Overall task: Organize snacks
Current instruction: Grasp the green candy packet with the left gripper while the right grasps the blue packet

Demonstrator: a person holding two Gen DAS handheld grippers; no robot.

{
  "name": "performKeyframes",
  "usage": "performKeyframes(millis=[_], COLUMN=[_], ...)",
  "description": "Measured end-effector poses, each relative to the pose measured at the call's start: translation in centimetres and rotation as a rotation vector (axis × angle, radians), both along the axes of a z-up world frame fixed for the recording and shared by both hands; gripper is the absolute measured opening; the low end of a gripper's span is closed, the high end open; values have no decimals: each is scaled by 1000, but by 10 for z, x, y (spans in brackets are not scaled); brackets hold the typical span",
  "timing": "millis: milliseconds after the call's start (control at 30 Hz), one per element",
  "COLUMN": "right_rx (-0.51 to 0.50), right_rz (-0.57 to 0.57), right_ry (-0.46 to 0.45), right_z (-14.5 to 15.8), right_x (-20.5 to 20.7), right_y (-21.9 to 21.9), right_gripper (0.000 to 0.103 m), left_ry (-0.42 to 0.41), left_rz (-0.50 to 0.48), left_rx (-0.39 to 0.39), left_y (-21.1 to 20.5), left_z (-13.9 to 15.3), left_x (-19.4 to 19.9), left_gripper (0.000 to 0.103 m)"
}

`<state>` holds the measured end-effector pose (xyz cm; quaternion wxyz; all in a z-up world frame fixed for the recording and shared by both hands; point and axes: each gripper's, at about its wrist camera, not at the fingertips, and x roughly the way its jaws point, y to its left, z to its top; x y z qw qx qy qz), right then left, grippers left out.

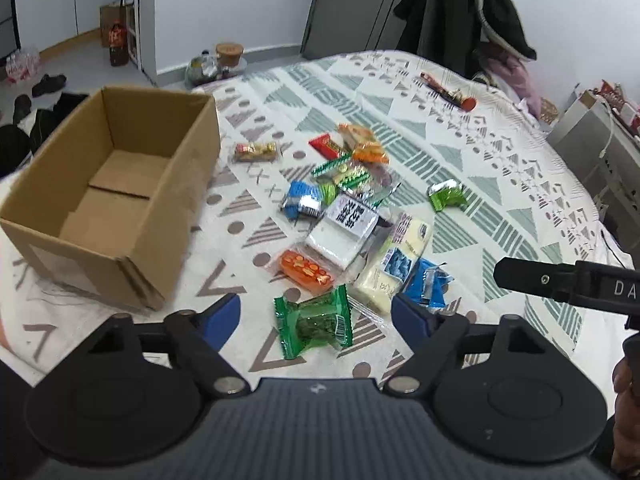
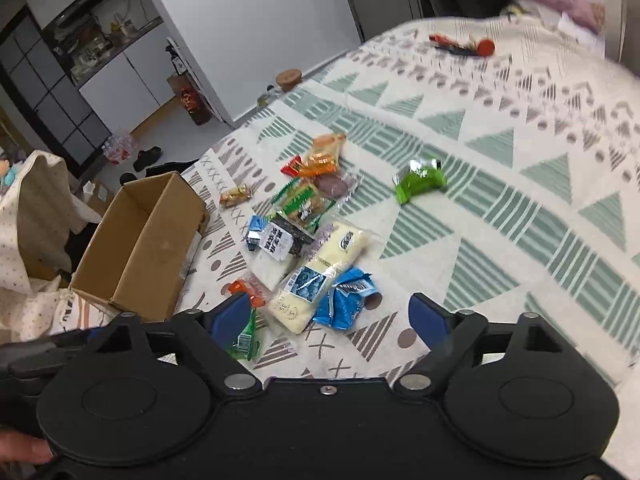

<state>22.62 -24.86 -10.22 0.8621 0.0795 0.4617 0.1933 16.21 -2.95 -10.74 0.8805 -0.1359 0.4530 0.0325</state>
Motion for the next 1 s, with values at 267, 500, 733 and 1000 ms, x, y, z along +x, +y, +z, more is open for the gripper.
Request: performKeyframes(millis=[267,500,733,1000], right_rx=[39,40,30,-28], right_rz=[-22,-22,-31,-28], right_ry=[89,141,157,166], right_z=[-33,-52,-62,-77], right_x=[30,45,55,65], right_y=[-3,2,7,28], right_gripper=[63,58,58,55], left_ry=[70,159,202,149], left_rz=[13,29,57,96], left_rx=[0,8,-32,-34], left_y=[-7,-7,0,10], left_z=[-30,-61,-84,-65], left_x=[25,43,46,43], left_gripper=[79,79,44,38])
